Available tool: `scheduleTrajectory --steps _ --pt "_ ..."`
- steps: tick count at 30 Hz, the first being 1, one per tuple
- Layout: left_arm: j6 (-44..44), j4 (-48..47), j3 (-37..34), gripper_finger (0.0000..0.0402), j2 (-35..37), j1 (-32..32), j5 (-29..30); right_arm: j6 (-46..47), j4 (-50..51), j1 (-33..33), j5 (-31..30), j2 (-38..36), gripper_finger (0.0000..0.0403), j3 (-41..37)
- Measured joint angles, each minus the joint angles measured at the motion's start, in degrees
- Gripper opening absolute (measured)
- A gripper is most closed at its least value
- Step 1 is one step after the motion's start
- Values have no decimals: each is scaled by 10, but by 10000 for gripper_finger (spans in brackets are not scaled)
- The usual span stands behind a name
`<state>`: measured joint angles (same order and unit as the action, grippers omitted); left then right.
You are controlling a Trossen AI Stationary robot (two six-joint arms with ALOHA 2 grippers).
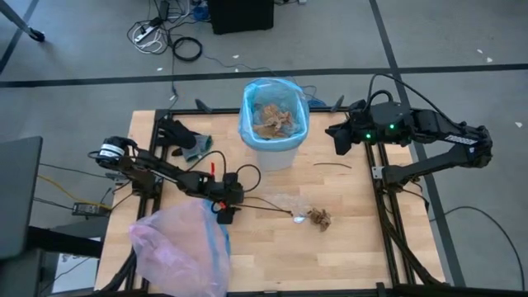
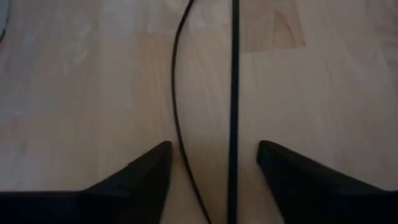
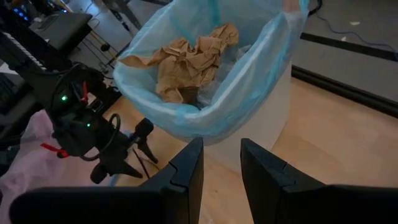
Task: Place trash/remove bag and relplace
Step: Put the cable tie into the trash bin
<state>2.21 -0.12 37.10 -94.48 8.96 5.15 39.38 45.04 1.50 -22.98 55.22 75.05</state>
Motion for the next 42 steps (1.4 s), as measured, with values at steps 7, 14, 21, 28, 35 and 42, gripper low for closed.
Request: scheduleTrajectory --steps 7,14,21,28,35,42 --pt "0 2 0 83 -6 14 23 0 -3 1 -2 0 89 0" --pt "39 37 0 17 -35 14 29 1 -4 1 -2 0 74 0" --pt "61 27 9 7 -26 14 35 0 -13 0 -1 0 52 0" --pt "37 -63 60 1 8 19 63 -10 -23 0 -1 0 32 0" --pt "-35 -229 125 0 28 20 66 -24 -26 2 -1 0 15 0" --pt "-77 -326 170 0 72 20 92 -33 -26 2 -1 0 7 0"
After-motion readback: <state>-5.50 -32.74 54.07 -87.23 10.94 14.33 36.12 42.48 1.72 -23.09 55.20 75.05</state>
